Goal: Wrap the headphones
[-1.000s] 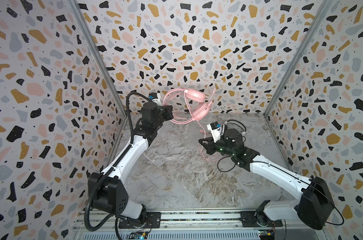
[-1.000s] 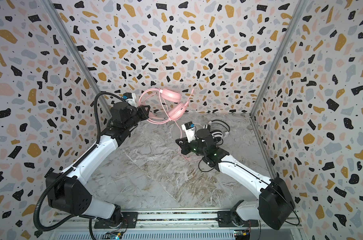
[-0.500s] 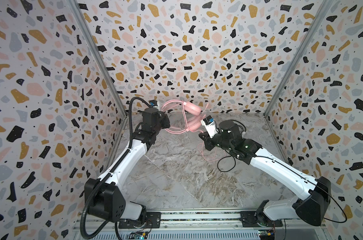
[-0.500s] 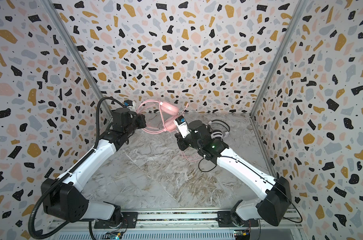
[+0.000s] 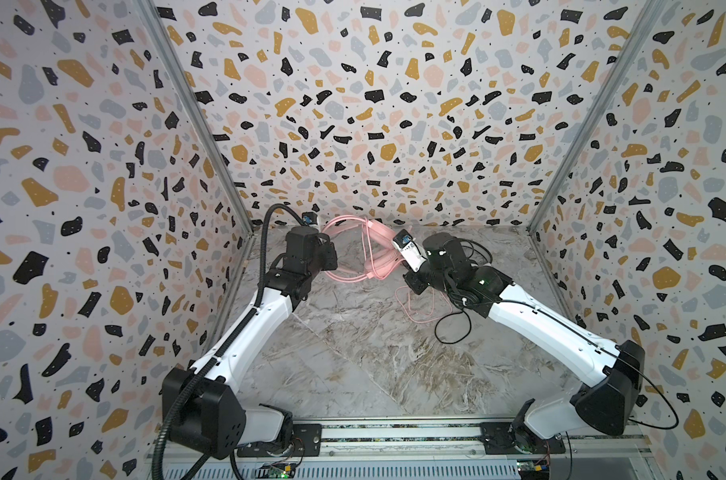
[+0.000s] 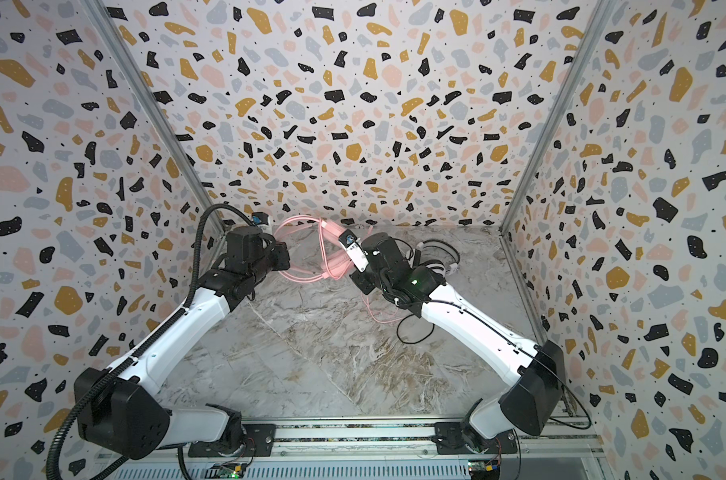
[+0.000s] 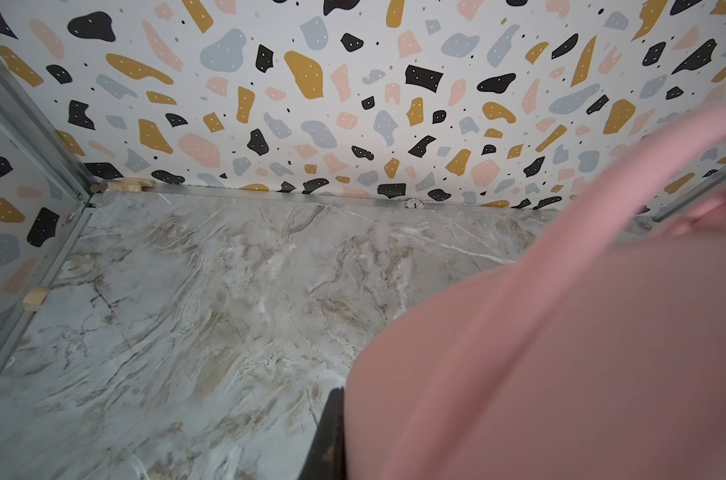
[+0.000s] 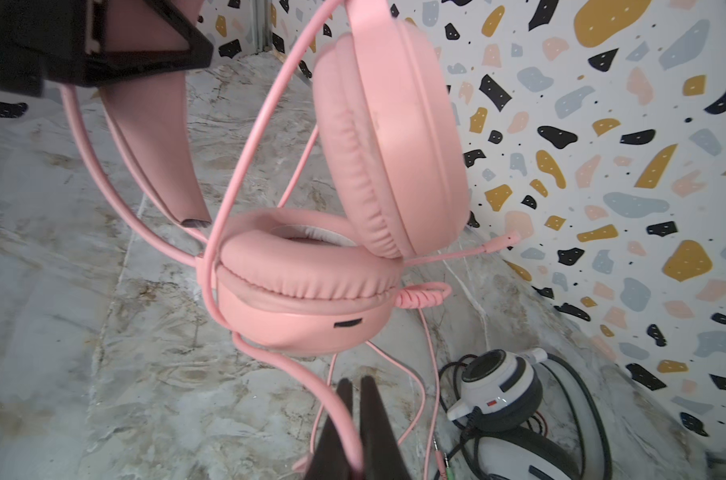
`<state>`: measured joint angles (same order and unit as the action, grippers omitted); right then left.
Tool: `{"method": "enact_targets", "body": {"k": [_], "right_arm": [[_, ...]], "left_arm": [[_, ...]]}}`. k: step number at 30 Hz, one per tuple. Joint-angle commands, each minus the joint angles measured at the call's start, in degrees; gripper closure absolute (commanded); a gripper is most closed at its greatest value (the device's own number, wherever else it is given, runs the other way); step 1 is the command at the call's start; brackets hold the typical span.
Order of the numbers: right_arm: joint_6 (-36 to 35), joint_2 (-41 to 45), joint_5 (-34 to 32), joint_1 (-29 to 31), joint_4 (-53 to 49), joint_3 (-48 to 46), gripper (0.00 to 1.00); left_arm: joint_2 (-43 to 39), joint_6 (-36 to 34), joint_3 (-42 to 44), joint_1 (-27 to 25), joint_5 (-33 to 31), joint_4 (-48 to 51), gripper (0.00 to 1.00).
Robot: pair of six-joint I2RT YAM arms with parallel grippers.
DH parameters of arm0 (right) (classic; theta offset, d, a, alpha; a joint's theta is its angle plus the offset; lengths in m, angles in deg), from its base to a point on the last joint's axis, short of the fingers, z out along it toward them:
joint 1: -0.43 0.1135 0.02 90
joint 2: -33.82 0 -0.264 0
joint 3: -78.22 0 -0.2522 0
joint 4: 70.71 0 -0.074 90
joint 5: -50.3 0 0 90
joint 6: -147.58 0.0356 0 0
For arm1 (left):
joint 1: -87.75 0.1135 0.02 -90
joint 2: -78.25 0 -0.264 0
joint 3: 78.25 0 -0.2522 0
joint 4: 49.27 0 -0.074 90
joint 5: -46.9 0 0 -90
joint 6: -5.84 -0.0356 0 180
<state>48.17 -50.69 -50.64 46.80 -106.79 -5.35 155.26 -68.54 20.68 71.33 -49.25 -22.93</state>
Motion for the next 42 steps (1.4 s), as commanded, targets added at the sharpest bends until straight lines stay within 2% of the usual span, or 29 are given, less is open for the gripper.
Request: {"method": "enact_targets", "body": {"k": [1, 9, 12, 16, 18, 20, 24, 32, 37, 39, 42], "right_arm": [[-5.2, 1.2, -11.2, 0.5, 6.5, 2.2, 0.93], [-15.5, 0.9, -14.7, 3.6, 17.3, 3.6, 0.92], [-25.9, 1.9, -18.2, 5.8, 26.7, 0.1, 0.91], [-40.9, 3.2, -25.2, 7.5, 47.6, -8.3, 0.69], [-43.0, 2.7, -26.2, 7.4, 51.3, -8.6, 0.68], [-40.4, 1.3, -26.4, 7.4, 47.9, -5.4, 0.68], [-36.3, -0.2, -22.6, 7.3, 43.6, -1.0, 0.67], [-34.3, -4.6, -17.2, 4.4, 37.1, 7.5, 0.67], [-25.5, -6.0, -10.0, -0.9, 29.1, 11.7, 0.68], [-20.4, -6.0, -6.8, -3.3, 24.6, 11.5, 0.67], [-13.4, -5.4, -2.6, -6.3, 18.7, 7.9, 0.67]], "left_arm": [[-2.4, -3.7, 0.7, 0.3, -1.4, -1.0, 1.00], [-1.6, -4.4, 2.0, -0.8, 6.0, -2.9, 1.00], [-1.1, -5.0, 1.5, -1.2, 6.1, -2.3, 1.00], [-1.4, -5.0, 1.7, -1.2, 4.8, -2.1, 1.00], [-1.8, -4.8, 2.1, -1.2, 5.0, -2.4, 1.00], [-2.2, -4.4, 2.7, -1.2, 5.5, -2.8, 1.00], [-3.0, -4.1, 3.9, -1.2, 7.2, -3.8, 1.00], [-4.9, -6.0, 5.9, -1.2, 13.5, -3.8, 1.00], [-6.4, -5.6, 6.7, -1.2, 16.0, -4.1, 1.00], [-6.4, -5.7, 6.4, -1.0, 17.9, -3.9, 1.00], [-6.2, -5.8, 6.1, -1.0, 17.3, -3.2, 1.00]]}}
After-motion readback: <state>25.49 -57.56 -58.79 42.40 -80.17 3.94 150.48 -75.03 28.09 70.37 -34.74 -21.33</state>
